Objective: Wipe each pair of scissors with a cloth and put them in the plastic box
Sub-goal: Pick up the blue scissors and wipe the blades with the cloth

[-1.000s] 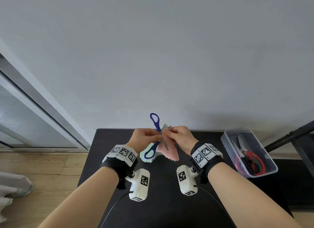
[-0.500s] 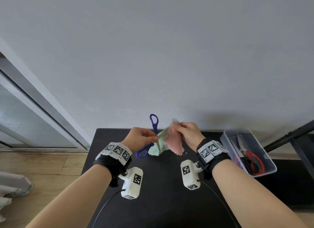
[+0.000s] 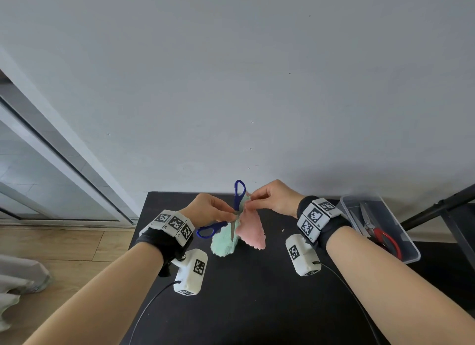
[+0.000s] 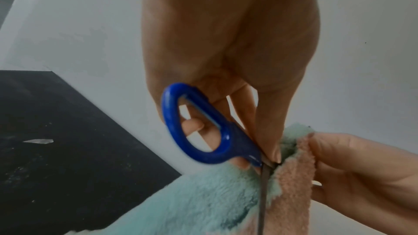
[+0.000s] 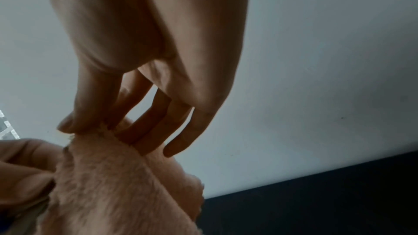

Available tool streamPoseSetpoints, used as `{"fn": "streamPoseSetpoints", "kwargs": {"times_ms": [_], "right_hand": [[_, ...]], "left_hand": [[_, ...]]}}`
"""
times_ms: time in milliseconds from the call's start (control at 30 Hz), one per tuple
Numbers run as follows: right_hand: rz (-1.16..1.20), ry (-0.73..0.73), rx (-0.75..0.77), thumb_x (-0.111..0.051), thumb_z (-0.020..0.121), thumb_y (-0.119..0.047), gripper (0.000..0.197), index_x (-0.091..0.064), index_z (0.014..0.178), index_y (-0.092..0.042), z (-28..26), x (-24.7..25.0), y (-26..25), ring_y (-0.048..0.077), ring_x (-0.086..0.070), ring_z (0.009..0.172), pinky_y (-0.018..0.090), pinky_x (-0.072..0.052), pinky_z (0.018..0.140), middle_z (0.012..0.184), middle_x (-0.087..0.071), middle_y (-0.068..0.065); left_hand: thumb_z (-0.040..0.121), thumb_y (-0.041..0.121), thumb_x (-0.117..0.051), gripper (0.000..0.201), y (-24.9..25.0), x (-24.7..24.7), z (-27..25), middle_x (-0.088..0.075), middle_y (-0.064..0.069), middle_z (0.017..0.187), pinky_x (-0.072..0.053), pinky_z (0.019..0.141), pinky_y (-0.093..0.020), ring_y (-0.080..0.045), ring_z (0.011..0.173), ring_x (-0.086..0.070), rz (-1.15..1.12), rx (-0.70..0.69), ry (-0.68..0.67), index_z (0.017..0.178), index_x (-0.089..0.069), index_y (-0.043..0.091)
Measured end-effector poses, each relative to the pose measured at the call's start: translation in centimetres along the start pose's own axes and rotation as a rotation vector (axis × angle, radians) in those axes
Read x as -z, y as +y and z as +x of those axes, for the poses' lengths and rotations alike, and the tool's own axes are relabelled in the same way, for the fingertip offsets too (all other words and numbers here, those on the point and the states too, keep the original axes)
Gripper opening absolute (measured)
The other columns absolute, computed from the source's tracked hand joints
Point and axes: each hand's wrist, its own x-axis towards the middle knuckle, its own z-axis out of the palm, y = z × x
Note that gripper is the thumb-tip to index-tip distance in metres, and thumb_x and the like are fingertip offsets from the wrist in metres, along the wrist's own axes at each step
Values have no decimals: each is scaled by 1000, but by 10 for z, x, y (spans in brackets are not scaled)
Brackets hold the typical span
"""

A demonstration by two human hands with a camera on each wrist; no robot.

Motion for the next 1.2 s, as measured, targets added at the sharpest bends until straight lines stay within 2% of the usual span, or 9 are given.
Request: {"fn": "streamPoseSetpoints", "kwargs": {"times_ms": [100,167,267,367,467,600,833,1033,1200], "right_hand": [[-33,17,7,-75,80,-13,21,-74,100,-5,1,-5,2,-7,-62,92,2,-43,79,94,-72,-3],[-72,6,-8,-76,78,-16,21,-75,98,-8,1,-9,2,2,-64,88,9,-47,82,94,-74,2],[-111,-2,-19,-77,77,-15,17,-76,93,-11,1,-14,1,-6,-61,72,4,-44,70,80,-70,-8],[-148,-19,-20,-76,78,-15,12,-75,90,-12,3,-17,-2,-4,-61,73,8,-44,71,77,-68,-12],[-238,-47,-26,-71,82,-16,7,-73,88,-13,3,-19,-4,-2,-58,72,11,-42,70,77,-65,-12],[-332,-68,0,-67,87,-18,10,-72,93,-11,2,-18,-5,-1,-57,73,10,-40,69,78,-62,-15],[-399,-32,-23,-66,88,-24,19,-71,97,-8,-2,-12,3,22,-61,86,34,-48,84,96,-70,9],[-341,3,-49,-66,87,-24,17,-72,98,-12,-8,-8,13,19,-61,90,34,-48,88,99,-70,10],[-286,32,-35,-65,88,-24,21,-72,100,-8,-11,-5,20,9,-55,78,23,-43,75,89,-68,4]], "left_hand": [[76,18,-79,7,2,-2,1,-73,-1,76,-52,65,-16,-8,67,-64,-7,-17,8,81,-78,14],[76,17,-79,6,2,-3,1,-73,-2,75,-52,66,-15,-7,67,-64,-11,-31,19,81,-78,14],[75,16,-79,4,4,-4,2,-73,-1,76,-50,63,-11,-5,68,-64,-2,-48,33,77,-77,16],[74,14,-79,4,4,-6,4,-74,-4,82,-51,63,-10,-7,74,-64,-19,-55,56,78,-77,15],[76,15,-79,3,3,-7,4,-72,3,71,-49,61,-10,-2,63,-62,-19,-63,57,77,-76,14],[76,19,-78,6,1,-8,5,-73,3,73,-50,63,-11,-2,64,-63,21,-69,56,81,-77,14],[78,17,-76,6,2,-9,5,-69,10,64,-48,60,-9,-1,60,-61,53,-74,50,80,-76,12],[80,17,-75,8,1,-10,4,-70,9,64,-50,64,-11,-2,62,-60,78,-60,23,84,-77,10],[80,17,-75,6,2,-9,3,-69,10,65,-49,61,-9,-1,61,-60,74,-48,14,84,-77,13]]}}
